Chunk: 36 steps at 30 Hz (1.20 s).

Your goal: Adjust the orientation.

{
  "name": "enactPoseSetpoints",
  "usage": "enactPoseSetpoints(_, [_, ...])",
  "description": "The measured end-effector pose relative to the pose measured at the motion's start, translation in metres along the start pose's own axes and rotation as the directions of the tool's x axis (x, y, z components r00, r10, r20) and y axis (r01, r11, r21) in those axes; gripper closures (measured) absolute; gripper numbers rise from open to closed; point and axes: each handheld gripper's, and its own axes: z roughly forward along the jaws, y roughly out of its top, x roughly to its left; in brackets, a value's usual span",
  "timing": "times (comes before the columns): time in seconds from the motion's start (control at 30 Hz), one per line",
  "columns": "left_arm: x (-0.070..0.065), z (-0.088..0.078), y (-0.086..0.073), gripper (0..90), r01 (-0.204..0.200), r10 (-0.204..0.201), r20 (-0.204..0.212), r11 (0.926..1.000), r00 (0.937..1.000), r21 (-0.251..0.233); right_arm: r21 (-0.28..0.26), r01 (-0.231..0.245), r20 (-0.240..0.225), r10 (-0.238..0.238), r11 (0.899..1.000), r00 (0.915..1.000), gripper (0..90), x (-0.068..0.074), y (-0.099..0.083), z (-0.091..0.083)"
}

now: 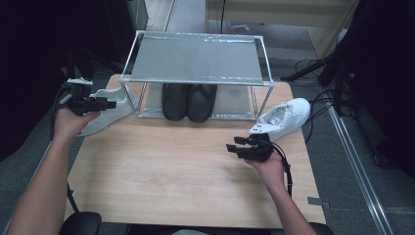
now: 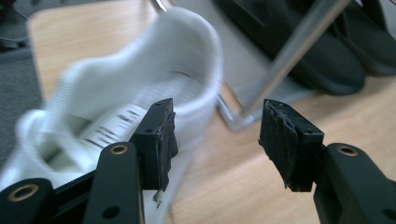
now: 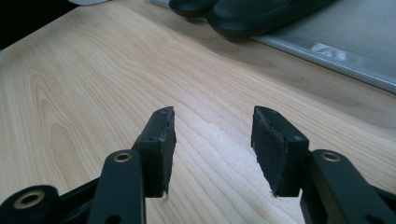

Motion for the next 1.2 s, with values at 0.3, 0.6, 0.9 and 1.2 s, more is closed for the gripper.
enactPoseSetpoints(0.3, [0.015, 0.001, 0.007, 46.8, 0.001, -0.001, -0.036, 1.0000, 0.9993, 0.010, 0.000, -0.010, 0.026, 0.010, 1.000, 0.9996, 50.9, -0.002, -0.007, -0.007])
enactPoseSetpoints(0.6, [0.033, 0.024, -0.012, 45.6, 0.048, -0.048, -0.001, 0.9987, 0.9988, -0.014, 0.004, -0.025, 0.046, 0.025, 1.000, 0.9986, 50.9, -0.003, -0.014, -0.014])
enactPoseSetpoints(0.9, [0.037, 0.031, -0.016, 43.0, 0.035, -0.035, 0.039, 0.9992, 0.9986, -0.016, 0.007, -0.034, 0.055, 0.034, 0.999, 0.9979, 50.9, -0.005, -0.017, -0.014])
enactPoseSetpoints(1.2, [0.031, 0.026, -0.015, 70.0, -0.030, 0.029, 0.075, 0.9994, 0.9967, 0.015, -0.001, -0.032, 0.058, 0.032, 0.999, 0.9978, 50.7, -0.005, -0.015, -0.014])
